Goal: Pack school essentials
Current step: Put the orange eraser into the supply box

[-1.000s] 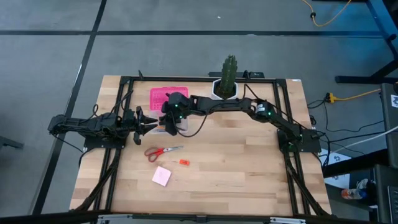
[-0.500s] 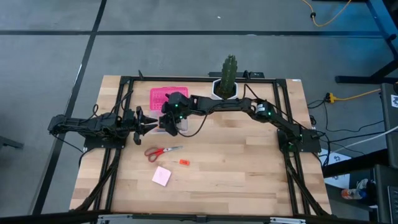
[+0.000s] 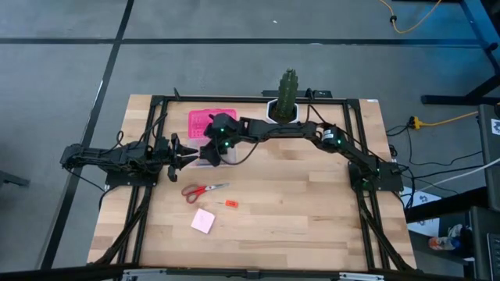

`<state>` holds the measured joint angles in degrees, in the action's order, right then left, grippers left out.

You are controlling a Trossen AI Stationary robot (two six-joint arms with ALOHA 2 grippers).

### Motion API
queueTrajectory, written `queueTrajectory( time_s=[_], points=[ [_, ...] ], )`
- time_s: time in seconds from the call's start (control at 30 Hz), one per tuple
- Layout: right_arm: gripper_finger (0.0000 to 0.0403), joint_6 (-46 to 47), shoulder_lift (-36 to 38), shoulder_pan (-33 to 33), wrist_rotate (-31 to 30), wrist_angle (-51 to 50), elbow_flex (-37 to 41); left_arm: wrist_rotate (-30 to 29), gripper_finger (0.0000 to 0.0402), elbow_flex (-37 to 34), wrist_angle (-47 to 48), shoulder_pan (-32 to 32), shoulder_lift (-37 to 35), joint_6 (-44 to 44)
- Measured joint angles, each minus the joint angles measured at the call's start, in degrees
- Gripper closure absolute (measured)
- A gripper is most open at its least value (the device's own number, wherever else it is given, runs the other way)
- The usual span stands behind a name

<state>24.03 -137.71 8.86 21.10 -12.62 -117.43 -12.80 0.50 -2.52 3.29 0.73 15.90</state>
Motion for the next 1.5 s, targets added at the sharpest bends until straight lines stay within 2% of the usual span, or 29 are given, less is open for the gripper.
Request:
queueTrajectory(
  time_s=[0.1, 0.3, 0.37, 0.43, 0.5, 0.57, 0.67, 0.83, 1.1, 1.23, 1.3, 1.4, 1.5],
  points=[
    [0.0196, 1.8, 0.9, 0.1, -2.5, -3.3, 0.1, 0.0, 0.0288, 0.0, 0.0, 0.0, 0.0, 0.0],
    [0.0243, 1.6, 7.8, -1.0, -22.8, -16.3, 0.0, 0.0, 0.0288, 0.0, 0.0, 0.0, 0.0, 0.0],
    [0.0258, -0.4, 10.7, -1.7, -25.8, -18.9, 0.0, 0.0, 0.0288, 0.0, 0.0, 0.0, 0.0, 0.0],
    [0.0271, -2.4, 13.4, -2.6, -23.9, -20.7, 0.0, 0.0, 0.0288, 0.0, 0.0, 0.0, 0.0, 0.0],
    [0.0281, -3.4, 15.6, -3.2, -18.7, -23.1, -0.1, 0.0, 0.0288, 0.0, 0.0, 0.0, 0.0, 0.0],
    [0.0285, -3.3, 16.2, -3.9, -14.3, -24.9, -0.1, 0.0, 0.0288, 0.0, 0.0, 0.0, 0.0, 0.0],
    [0.0287, -3.5, 16.1, -5.0, -10.9, -24.8, 0.1, 0.0, 0.0288, 0.0, 0.0, 0.0, 0.0, 0.0],
    [0.0287, -3.4, 16.0, -7.0, -10.4, -23.4, 0.0, 0.0, 0.0288, 0.0, 0.0, 0.0, 0.0, 0.0],
    [0.0287, -1.8, 15.9, -10.6, -9.0, -30.9, 0.1, 0.0, 0.0288, 0.0, 0.0, 0.0, 0.0, 0.0],
    [0.0287, -3.1, 15.9, -13.7, -9.6, -32.9, 2.9, 0.0, 0.0288, 0.0, 0.0, 0.0, 0.0, 0.0],
    [0.0284, -0.8, 15.8, -15.0, -10.5, -32.6, 4.7, 0.0, 0.0288, 0.0, 0.0, 0.0, 0.0, 0.0],
    [0.0261, 2.4, 15.8, -15.9, -11.1, -31.6, 6.8, 0.0, 0.0288, 0.0, 0.0, 0.0, 0.0, 0.0],
    [0.0221, 3.1, 15.8, -16.7, -11.8, -30.4, 8.5, 0.0, 0.0288, 0.0, 0.0, 0.0, 0.0, -0.1]
  ],
)
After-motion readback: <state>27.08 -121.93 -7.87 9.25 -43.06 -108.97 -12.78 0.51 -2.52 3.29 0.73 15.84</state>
